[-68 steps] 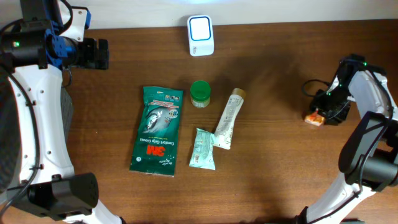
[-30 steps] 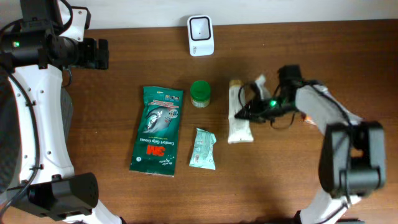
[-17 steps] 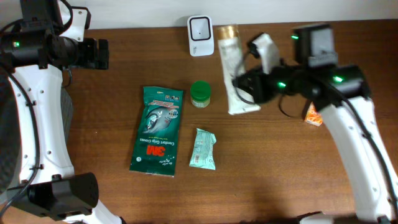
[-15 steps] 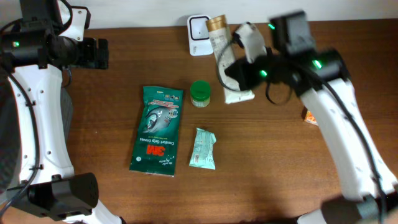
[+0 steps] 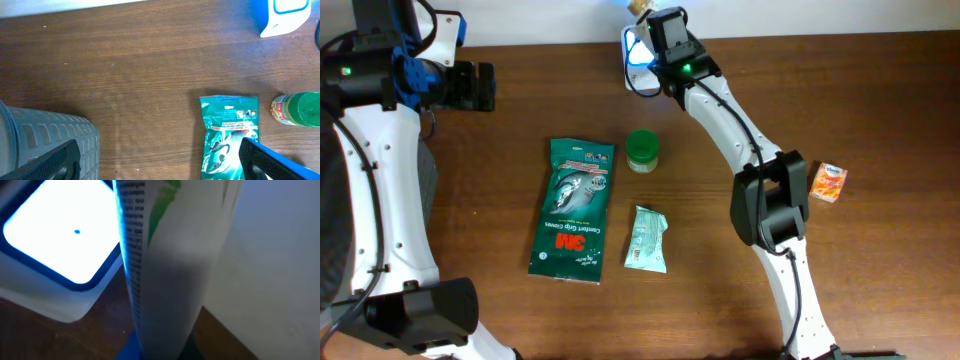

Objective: Scan the item barcode

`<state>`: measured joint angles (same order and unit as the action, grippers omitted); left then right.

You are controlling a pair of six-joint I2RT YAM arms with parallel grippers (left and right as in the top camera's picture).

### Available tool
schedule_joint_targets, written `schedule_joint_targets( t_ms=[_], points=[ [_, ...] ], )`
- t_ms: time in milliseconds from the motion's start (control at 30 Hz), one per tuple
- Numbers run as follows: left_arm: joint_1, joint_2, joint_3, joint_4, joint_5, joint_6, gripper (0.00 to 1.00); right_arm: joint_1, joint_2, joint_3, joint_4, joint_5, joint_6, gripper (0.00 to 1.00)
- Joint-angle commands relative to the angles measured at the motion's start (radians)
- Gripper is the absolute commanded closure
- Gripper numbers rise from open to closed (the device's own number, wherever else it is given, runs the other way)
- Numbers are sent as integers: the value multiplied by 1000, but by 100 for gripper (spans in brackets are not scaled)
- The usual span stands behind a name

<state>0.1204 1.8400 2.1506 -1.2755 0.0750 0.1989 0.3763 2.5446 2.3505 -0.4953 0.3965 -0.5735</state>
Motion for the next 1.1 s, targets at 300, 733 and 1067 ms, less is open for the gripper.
schedule_joint_targets(
  t_ms=[300,733,1067],
  points=[
    [7,-7,3,1,8,16,1,37,-90,27,-63,56,92,96],
    [7,-7,3,1,8,16,1,-383,-554,-200,-1045,-319,938,96],
    [7,-7,3,1,8,16,1,-509,-562,-811,-538,-335,913,47]
  ],
)
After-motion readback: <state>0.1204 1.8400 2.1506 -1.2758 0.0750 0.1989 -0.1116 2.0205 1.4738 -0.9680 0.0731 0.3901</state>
